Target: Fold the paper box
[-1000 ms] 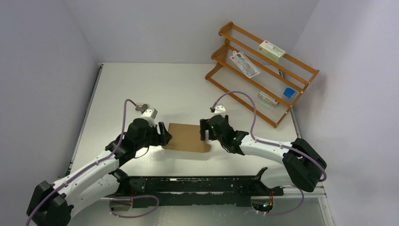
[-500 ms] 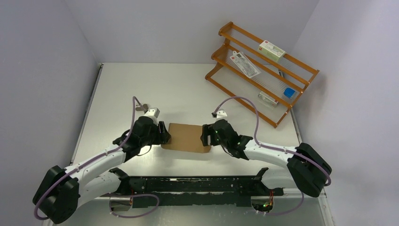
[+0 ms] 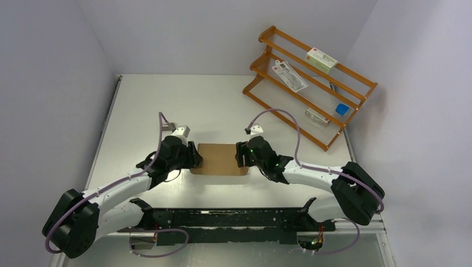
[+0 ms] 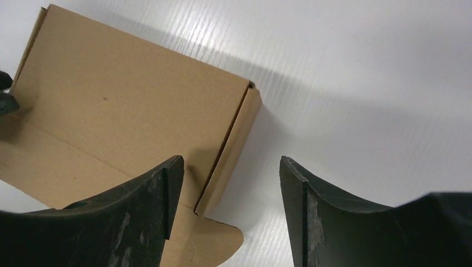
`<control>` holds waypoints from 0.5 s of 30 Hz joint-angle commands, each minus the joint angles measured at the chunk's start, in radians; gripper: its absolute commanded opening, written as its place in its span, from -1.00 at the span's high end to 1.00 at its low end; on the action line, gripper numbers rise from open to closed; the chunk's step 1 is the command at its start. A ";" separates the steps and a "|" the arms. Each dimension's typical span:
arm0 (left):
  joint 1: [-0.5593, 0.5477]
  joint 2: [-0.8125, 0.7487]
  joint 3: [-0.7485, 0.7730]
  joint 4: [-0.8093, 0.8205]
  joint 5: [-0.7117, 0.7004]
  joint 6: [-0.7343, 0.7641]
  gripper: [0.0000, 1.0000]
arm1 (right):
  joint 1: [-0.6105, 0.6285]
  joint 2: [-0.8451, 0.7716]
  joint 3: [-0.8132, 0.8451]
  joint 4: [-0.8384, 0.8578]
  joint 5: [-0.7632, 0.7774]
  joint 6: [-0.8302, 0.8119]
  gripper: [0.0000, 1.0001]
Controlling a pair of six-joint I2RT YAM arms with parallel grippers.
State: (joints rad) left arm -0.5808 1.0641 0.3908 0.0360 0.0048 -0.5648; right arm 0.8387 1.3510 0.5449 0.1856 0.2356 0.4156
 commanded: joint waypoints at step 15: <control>0.162 -0.249 0.054 -0.121 -0.105 -0.010 -0.90 | 0.388 -0.132 0.070 -0.107 0.123 -0.621 -0.75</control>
State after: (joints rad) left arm -0.4511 0.8146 0.4763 -0.0746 -0.1020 -0.5549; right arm 1.1179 1.1801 0.6060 0.0769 0.2745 0.0029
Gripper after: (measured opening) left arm 0.944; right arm 0.865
